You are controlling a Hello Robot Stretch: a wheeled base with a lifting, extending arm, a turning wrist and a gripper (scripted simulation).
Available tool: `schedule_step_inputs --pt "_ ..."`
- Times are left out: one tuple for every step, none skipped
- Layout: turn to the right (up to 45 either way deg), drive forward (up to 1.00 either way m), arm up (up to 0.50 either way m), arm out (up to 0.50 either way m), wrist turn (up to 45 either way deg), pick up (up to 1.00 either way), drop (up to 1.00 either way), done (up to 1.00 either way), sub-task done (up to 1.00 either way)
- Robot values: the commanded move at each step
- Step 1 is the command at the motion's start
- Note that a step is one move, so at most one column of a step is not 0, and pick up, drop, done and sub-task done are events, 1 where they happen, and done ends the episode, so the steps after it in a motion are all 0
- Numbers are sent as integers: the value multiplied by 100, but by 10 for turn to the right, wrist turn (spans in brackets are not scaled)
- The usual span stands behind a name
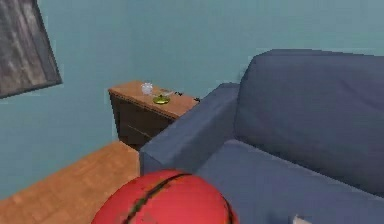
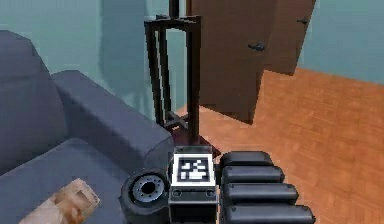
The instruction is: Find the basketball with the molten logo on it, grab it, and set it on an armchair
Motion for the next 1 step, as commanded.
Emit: schedule_step_inputs --pt "0 25 0 0 0 0 0 0 0"
